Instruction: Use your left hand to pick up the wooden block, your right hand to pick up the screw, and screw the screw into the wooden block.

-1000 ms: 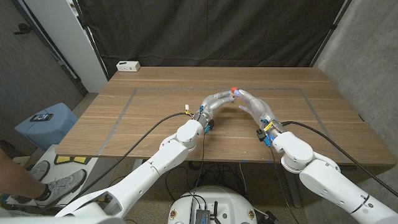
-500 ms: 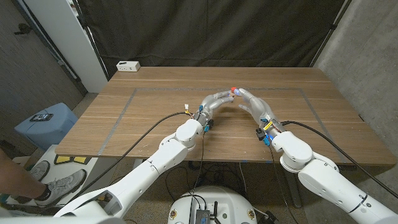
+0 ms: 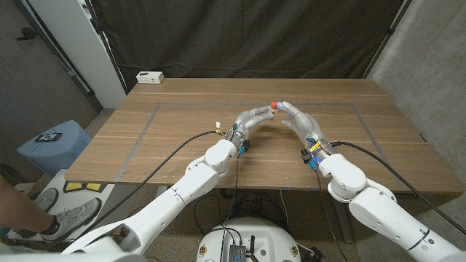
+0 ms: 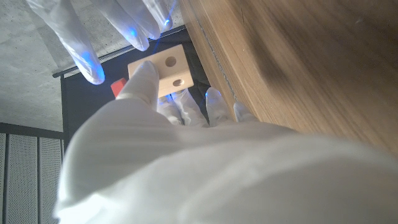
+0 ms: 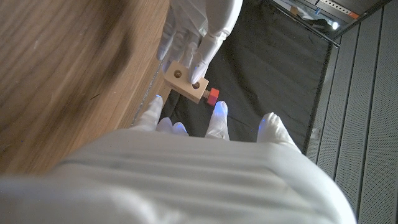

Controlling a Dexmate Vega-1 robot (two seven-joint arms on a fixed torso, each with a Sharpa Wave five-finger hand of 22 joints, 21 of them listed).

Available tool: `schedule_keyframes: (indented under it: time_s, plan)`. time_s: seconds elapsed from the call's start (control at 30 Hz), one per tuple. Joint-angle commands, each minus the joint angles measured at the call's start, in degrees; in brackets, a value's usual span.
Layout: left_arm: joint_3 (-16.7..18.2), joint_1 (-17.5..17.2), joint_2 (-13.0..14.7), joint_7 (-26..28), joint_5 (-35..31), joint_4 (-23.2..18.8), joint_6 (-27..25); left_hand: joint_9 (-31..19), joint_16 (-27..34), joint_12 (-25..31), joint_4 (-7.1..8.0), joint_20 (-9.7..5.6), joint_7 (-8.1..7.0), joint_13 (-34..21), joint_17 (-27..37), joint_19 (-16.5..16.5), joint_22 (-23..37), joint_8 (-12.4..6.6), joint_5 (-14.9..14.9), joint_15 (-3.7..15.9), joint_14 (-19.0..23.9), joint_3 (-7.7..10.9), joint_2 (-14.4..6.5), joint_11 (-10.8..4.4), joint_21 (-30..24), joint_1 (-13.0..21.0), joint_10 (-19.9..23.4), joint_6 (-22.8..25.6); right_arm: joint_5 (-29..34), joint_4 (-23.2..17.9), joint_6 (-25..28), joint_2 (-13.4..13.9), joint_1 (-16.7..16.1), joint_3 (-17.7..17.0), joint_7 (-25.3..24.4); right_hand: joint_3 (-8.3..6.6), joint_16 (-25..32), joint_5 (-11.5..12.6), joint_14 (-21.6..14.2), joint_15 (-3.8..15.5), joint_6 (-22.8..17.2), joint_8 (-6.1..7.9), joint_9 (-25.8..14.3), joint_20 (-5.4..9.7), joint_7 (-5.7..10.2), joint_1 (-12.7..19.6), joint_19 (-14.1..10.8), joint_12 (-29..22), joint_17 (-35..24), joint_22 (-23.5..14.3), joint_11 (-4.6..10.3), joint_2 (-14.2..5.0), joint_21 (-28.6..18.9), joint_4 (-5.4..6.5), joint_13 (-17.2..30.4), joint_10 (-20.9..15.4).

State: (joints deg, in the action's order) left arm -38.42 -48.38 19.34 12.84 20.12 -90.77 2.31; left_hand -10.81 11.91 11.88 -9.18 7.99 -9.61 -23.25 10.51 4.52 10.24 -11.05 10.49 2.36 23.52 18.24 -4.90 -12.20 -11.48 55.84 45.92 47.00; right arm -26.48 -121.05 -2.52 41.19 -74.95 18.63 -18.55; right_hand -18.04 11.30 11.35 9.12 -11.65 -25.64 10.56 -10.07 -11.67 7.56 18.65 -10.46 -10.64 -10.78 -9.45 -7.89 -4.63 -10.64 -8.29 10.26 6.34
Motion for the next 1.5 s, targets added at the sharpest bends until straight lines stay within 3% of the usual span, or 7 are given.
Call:
schedule_keyframes:
  time_s: [0.03, 1.5]
  plan:
    - [0.12, -0.99, 0.53, 0.37, -0.17, -1.40, 0.26, -0.10, 0.34, 0.32, 0.36, 0.10, 0.45, -0.14, 0.14, 0.42, 0.23, -0.33, 0.31, 3.48, 0.43, 0.14, -0.52, 0.12, -0.29, 0.15, 0.53, 1.05, 0.12, -0.03, 0.06, -0.06, -0.66, -0.82, -0.65, -0.27, 0.09, 0.10, 0.03, 0.07, 0.37, -0.30, -0.16, -0.34, 0.08, 0.14, -0.39, -0.41, -0.22, -0.11, 0.03, -0.47, -0.20, -0.14, 0.11, 0.03]
    - [0.39, -1.84, 1.36, 0.03, 0.04, -3.05, 0.30, -0.10, 0.35, 0.26, 0.37, 0.06, 0.43, -0.12, 0.14, 0.40, 0.23, -0.33, 0.31, 3.46, 0.45, 0.04, -0.45, 0.14, -0.26, 0.10, 0.47, 1.04, -1.57, 3.26, -1.49, -0.67, 1.02, -0.65, 1.94, 0.04, -0.12, -0.01, 0.78, 0.01, 1.72, -0.27, -0.16, -0.41, 0.34, -0.34, 0.00, -0.13, -0.30, -0.12, 0.16, 0.04, 0.07, -0.04, 0.14, 0.95]
